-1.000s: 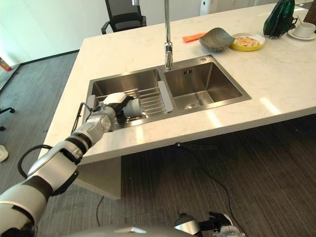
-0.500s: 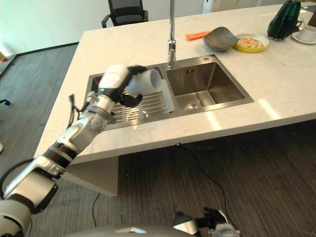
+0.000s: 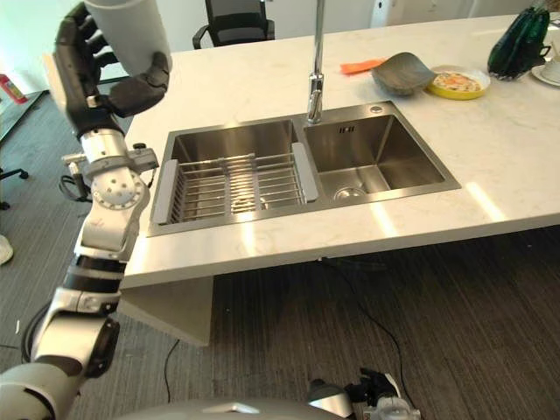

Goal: Place the dishes in the dishwasher.

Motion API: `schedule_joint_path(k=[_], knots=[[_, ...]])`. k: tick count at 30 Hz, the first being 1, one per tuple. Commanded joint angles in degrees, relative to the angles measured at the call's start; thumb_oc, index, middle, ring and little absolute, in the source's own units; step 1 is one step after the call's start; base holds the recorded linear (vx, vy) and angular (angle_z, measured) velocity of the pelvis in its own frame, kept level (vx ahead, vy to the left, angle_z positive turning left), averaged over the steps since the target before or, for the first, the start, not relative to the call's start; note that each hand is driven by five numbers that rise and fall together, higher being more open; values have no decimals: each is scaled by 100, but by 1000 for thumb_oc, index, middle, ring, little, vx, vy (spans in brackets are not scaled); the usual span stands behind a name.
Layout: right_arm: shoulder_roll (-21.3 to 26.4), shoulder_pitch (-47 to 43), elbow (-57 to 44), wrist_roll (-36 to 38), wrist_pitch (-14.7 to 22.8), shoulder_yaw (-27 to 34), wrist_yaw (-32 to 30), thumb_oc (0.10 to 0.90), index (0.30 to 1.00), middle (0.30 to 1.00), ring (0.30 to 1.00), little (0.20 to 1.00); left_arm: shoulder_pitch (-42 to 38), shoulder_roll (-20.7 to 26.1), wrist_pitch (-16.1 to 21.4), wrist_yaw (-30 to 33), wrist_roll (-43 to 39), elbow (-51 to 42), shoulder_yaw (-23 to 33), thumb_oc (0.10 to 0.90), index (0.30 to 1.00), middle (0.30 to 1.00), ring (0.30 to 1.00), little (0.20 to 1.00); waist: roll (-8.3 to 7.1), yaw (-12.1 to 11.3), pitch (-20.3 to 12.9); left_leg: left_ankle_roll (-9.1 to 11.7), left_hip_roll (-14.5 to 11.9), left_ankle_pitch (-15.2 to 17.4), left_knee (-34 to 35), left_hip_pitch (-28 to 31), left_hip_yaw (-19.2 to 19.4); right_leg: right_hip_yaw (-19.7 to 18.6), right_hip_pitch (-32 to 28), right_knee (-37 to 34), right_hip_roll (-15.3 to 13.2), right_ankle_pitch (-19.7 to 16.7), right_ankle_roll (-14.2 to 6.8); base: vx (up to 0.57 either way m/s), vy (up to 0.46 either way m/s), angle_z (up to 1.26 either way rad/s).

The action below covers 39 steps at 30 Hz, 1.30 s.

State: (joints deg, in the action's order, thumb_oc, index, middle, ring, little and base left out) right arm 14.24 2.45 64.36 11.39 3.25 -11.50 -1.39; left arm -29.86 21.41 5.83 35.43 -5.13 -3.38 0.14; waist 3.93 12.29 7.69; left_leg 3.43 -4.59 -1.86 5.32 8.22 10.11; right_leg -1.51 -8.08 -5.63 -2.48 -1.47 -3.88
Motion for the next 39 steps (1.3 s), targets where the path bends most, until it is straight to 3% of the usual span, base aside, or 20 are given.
schedule_joint_path(k=[1,6,7,10,13,14,15,18,20,22,24,25,29,30,31,35,36,37,38,39], knots=[[-243,-56,268,139,185,-177,19,800,900,900,900,900,-286,288,759,140,273,-256,504,400,300,300,300,300,-287,-236,-367,255,-198,410,-32,200,-187,381,42,63,-374,363,-322,-3,-28,16],[-304,-150,306,169,169,-160,101,800,900,900,900,900,1418,390,814,177,990,-1038,1227,400,300,300,300,300,-305,-677,-294,239,-169,377,-32,119,-452,431,38,63,-357,389,-265,1,-41,20],[-324,-252,317,68,154,-257,138,800,900,900,900,900,2108,278,912,161,950,-1274,1475,400,300,300,300,300,-311,-887,-267,250,-193,308,-33,96,-564,460,11,63,-317,437,-211,3,-107,14],[-288,-545,91,-43,189,-493,176,800,900,900,900,900,2730,172,1060,133,752,-1377,1699,400,300,300,300,300,-372,-1345,-27,337,-242,177,-482,-313,-924,640,-11,63,-289,512,-104,-77,-147,31],[-125,-784,-371,-18,257,-629,153,800,900,900,900,900,2680,232,1185,175,629,-1444,1653,400,300,300,300,300,-366,-1823,234,615,-232,-400,-463,-935,-1331,1321,-7,63,-310,679,-63,-165,-136,74],[-119,-791,-380,-17,249,-618,153,800,900,900,900,900,2667,227,1178,174,630,-1451,1650,400,300,300,300,300,-361,-1782,214,613,-222,-474,-445,-1001,-1384,1371,40,63,-311,639,-64,-194,-111,195],[-59,-950,-470,42,297,-602,57,800,900,900,900,900,2474,237,1145,250,752,-1556,1551,400,300,300,300,300,-345,-1981,285,777,-209,-834,-132,-1340,-1389,1755,177,81,-375,647,-90,-213,-110,209],[-53,-921,-374,-75,335,-564,-11,800,900,900,900,900,2180,237,982,319,1126,-1579,1272,400,300,300,300,300,-378,-1913,281,750,-581,-690,-288,-1362,-1019,2326,495,194,-506,587,-86,-389,-101,190],[-19,-719,-204,-57,350,-324,-90,800,900,900,900,900,2072,174,987,292,1222,-1741,1067,400,300,300,300,300,-401,-1697,169,746,-1101,-433,-813,-1136,-358,3176,464,197,-651,556,-75,-406,-8,253],[-54,-557,-59,78,342,-137,-153,800,900,900,900,900,2005,253,991,307,1438,-1834,961,400,300,300,300,300,-385,-1604,63,898,-1418,-346,-822,-746,-41,3632,353,194,-772,505,-85,-151,129,146],[-88,-526,1,133,331,-104,-132,800,900,900,900,900,1969,297,986,317,1527,-1855,945,400,300,300,300,300,-381,-1557,-2,1023,-1597,-315,-855,-498,43,3723,240,194,-817,553,-118,-76,180,150],[-223,-463,-53,357,292,-136,-6,800,900,900,900,900,1883,304,945,403,1678,-1889,889,400,300,300,300,300,-364,-1511,-117,1128,-1873,-409,-924,-211,503,4189,264,305,-1062,379,-156,-183,267,190],[-376,-92,-256,539,295,-168,88,800,900,900,900,900,1842,261,813,283,1885,-1805,740,400,300,300,300,300,-338,-1349,-264,1091,-1764,-214,-430,-68,1213,4623,273,356,-1351,96,-256,-121,246,146],[-465,53,-129,589,287,13,-11,800,900,900,900,900,1880,281,714,157,2097,-1812,723,400,300,300,300,300,-308,-1363,-302,1008,-1668,-232,-150,-204,1454,4784,246,346,-1570,-195,-423,-94,436,154],[-542,46,-51,592,272,97,-55,800,900,900,900,900,1969,297,677,134,2202,-1799,771,400,300,300,300,300,-320,-1396,-314,946,-1551,-129,-140,-238,1397,4847,242,361,-1666,-333,-525,-47,489,146],[-770,-45,-76,1079,308,520,-222,800,900,900,900,900,2256,379,664,193,2135,-1768,971,400,300,300,300,300,-494,-1583,-231,516,-892,270,-97,-403,990,4718,135,745,-2168,-553,-806,98,362,76],[-795,-79,-135,1202,312,541,-232,800,900,900,900,900,2245,404,675,208,2066,-1771,916,400,300,300,300,300,-540,-1530,-171,423,-779,349,-85,-406,904,4381,200,914,-2172,-483,-865,230,293,70],[-761,-295,-417,1540,483,513,-308,800,900,900,900,900,2047,503,850,352,1884,-1756,588,400,300,300,300,300,-583,-1120,-33,324,-576,323,-32,-435,510,2318,717,955,-1541,-33,-788,192,214,56],[-761,-295,-417,1540,483,513,-308,800,900,900,900,900,2047,503,850,352,1884,-1756,588,400,300,300,300,300,-583,-1120,-33,324,-576,323,-32,-435,510,2318,717,955,-1541,-33,-788,285,267,136],[-735,-369,-530,1754,533,440,-306,800,900,900,900,900,1838,521,934,456,1826,-1671,405,400,300,300,300,300,-573,-955,-19,276,-447,311,-32,-440,268,1281,955,821,-1004,188,-711,230,193,147]])
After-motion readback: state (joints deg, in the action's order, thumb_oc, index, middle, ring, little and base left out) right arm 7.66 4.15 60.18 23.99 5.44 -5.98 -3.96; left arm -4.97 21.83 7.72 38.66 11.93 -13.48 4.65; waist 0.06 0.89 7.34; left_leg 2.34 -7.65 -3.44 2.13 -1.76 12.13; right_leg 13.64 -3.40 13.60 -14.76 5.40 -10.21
